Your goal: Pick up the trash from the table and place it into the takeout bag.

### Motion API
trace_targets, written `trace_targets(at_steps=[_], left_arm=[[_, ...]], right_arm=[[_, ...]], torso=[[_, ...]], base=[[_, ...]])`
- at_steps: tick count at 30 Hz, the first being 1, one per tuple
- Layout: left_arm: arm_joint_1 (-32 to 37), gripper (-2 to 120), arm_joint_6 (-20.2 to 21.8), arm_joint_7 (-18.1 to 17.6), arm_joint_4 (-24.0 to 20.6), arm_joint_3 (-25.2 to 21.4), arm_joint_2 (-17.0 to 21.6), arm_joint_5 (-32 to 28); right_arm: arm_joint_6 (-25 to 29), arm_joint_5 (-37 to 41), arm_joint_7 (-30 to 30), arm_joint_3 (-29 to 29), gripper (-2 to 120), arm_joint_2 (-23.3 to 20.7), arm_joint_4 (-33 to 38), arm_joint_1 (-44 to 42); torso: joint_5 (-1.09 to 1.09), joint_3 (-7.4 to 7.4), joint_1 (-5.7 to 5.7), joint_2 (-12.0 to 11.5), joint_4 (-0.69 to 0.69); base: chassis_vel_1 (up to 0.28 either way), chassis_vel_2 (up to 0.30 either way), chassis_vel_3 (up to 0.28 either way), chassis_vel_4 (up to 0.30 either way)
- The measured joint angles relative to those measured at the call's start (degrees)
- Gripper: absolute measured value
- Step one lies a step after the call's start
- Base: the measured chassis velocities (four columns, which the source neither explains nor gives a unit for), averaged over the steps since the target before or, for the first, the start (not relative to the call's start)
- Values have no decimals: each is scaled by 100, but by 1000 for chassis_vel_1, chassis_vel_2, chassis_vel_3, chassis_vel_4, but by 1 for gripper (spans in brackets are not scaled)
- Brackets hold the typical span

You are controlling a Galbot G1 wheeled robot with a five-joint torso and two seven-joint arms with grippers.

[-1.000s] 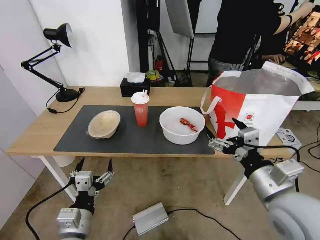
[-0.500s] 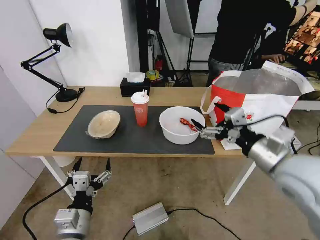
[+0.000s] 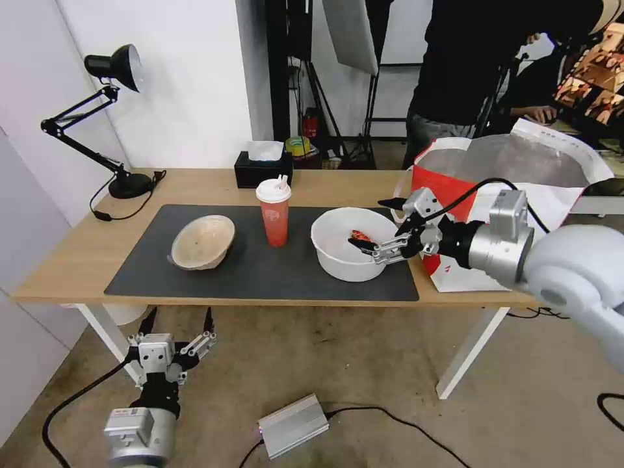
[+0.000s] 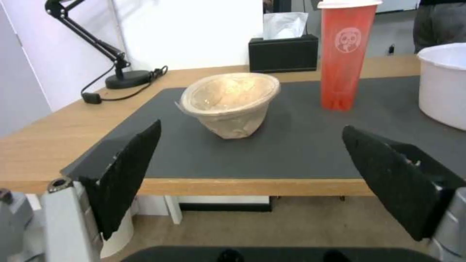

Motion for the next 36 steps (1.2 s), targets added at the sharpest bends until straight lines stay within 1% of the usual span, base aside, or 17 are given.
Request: trace_targets(at_steps=[3,6,14,18,19,22,24,28,36], left_arm=[[-13,100,0,-1,15,0,0,0],[-36,100,0,-1,26,4,-1,0],[-73,100,2,-2,76,-1,-13,-1],[-109,100,14,-5,104,-46,-24,-3],[-109,100,14,-5,104,-46,-24,-3],[-126,100,19,-5,123,-62,-71,-3],[-133,100,20,-5,129,-62,-85,-4],[-152,100,25,-6,141,-68,-125,-4],[-172,100,31,-7,148,-85,-136,-3]], right_arm=[[-5,-110,-184,-270,100,-38,-166,243],[20,-167,-243,-399,100,-49,-313,357],[210,-208,-245,-453,100,54,-637,378],[298,-241,-216,-830,100,273,-889,675],[298,-241,-216,-830,100,273,-889,675],[325,-279,-200,-1184,100,486,-1116,944],[328,-287,-198,-1263,100,534,-1155,996],[330,-307,-137,-1634,100,788,-1314,1263],[230,-314,11,-1941,100,1050,-1458,1430]], torso=[[0,0,-1,0,0],[0,0,0,0,1],[0,0,0,0,0],[0,0,0,1,0],[0,0,0,1,0],[-1,0,0,0,1],[0,0,0,0,1],[-1,0,0,0,1],[-1,0,0,0,0]], base=[[0,0,0,0],[0,0,0,0],[0,0,0,0],[0,0,0,0],[0,0,0,0],[0,0,0,0],[0,0,0,0],[0,0,0,0],[0,0,0,0]])
